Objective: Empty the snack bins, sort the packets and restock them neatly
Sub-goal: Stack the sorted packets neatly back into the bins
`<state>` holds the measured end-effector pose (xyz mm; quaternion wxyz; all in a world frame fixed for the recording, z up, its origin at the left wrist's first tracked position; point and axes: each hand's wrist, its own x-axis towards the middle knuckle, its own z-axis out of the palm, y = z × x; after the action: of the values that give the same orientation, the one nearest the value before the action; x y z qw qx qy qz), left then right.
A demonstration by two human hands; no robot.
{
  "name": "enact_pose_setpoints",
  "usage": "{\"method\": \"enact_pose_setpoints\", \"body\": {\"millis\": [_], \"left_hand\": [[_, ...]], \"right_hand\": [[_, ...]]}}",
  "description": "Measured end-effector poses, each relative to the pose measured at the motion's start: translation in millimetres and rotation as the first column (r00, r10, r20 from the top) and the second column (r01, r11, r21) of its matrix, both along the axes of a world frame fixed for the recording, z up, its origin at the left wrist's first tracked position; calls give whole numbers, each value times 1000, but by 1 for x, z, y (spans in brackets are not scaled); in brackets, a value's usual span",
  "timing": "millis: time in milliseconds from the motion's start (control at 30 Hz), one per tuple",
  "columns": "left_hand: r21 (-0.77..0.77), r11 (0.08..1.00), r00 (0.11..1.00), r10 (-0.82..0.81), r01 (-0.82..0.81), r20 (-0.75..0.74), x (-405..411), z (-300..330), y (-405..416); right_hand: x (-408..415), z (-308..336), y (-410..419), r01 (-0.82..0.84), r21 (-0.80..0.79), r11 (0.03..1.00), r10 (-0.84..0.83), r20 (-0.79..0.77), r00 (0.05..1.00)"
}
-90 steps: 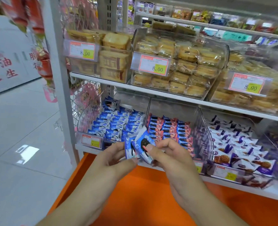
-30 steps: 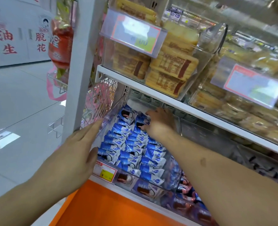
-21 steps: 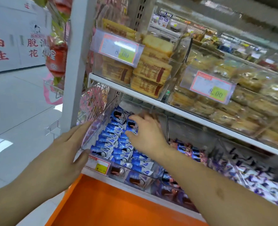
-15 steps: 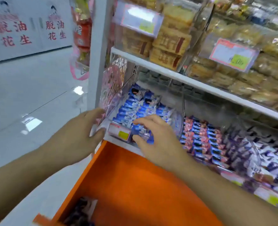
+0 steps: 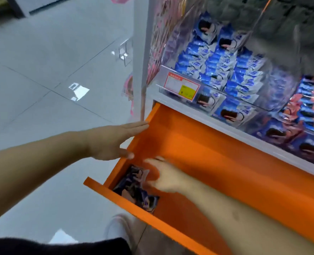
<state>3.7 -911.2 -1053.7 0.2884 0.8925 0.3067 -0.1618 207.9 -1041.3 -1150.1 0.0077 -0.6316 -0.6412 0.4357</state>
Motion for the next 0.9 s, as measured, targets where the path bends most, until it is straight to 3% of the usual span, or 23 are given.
{"method": "enact_pose_setpoints", "body": {"millis": [133, 333, 500, 667, 900], "left_hand": [[-36, 999, 999, 21, -19, 47, -2, -6, 7], [-75, 994, 995, 84, -80, 56, 3, -7, 5], [-61, 994, 992, 96, -91, 80, 1, -8, 2], [-37, 994, 993, 101, -99, 57, 2, -8, -1], [37, 995, 995, 93, -91, -32, 14, 10, -12]], "right_hand": [[-14, -29, 18, -124, -48, 991, 121, -55, 991], [-30, -76, 13, 245, -39, 969, -244, -321, 915], [-27, -81, 12, 359, -159, 919, -393, -334, 857], [-15, -72, 10, 357, -350, 866, -445, -216, 869], [34, -6, -6, 524, -300, 797, -601, -320, 732]]}}
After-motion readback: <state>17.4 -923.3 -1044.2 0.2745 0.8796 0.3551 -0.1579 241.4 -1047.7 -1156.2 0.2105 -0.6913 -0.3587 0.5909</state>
